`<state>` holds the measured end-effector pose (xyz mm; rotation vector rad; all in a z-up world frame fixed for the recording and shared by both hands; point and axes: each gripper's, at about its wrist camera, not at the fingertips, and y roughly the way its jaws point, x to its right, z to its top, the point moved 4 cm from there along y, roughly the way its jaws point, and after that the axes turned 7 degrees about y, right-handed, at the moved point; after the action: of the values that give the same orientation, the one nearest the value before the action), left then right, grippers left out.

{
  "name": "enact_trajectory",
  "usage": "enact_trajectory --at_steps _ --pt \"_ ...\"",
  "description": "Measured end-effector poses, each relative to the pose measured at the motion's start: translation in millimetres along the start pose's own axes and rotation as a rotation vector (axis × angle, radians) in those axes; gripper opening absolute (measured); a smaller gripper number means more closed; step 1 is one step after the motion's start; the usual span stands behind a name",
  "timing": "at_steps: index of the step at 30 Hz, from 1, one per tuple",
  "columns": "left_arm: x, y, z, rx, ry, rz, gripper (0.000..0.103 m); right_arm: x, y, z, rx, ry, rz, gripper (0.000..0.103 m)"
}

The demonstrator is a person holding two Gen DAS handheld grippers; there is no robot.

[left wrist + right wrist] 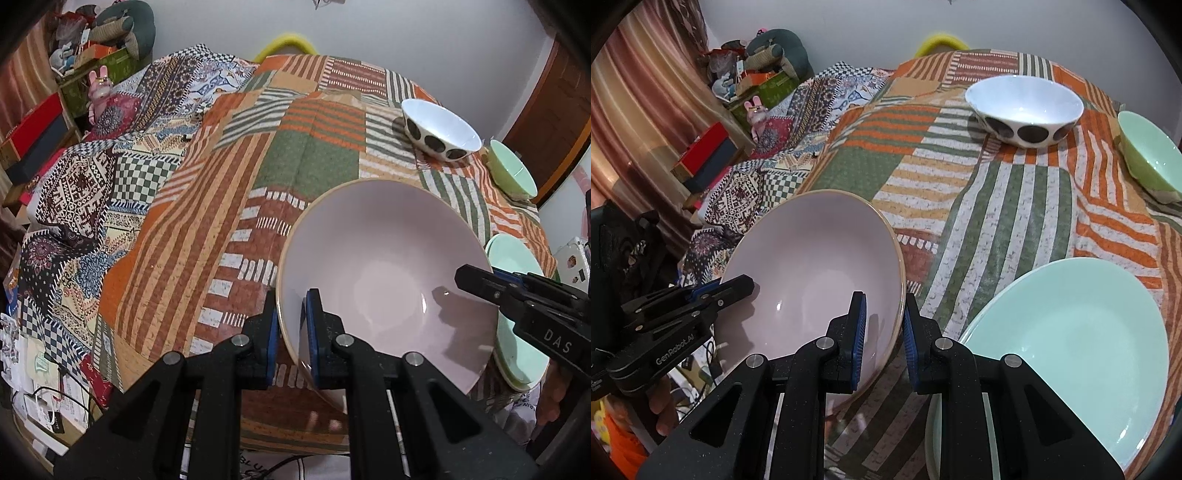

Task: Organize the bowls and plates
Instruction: 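Lower the pinkish-beige bowl onto the bedspread and open both grippers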

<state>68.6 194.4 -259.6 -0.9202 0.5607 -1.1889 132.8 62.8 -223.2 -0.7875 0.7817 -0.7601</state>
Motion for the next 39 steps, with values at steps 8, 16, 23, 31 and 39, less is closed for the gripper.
enact_trajectory --at_steps 8,16,23,31,39 --pt "0.4 4.5 1.2 0.001 0.002 -0.005 0.012 3.1 5.4 1.0 -0.008 -0.006 -0.005 0.018" --pt "-3.1 7.6 -2.6 -0.009 -0.018 -0.022 0.012 0.7 5.5 -0.2 -0.020 -0.022 0.003 0.020" --pt "-6.4 -7.6 1.1 0.028 -0.030 -0.006 0.012 0.2 -8.4 3.9 0.017 -0.030 0.011 0.028" --pt "1.6 -47.0 13.8 0.121 0.006 0.020 0.015 3.8 -45.1 14.2 0.114 -0.036 0.009 0.039" --pt "45.2 -103.2 42.4 0.292 0.118 0.034 0.043 18.4 -93.3 26.2 0.239 -0.030 -0.007 0.042"
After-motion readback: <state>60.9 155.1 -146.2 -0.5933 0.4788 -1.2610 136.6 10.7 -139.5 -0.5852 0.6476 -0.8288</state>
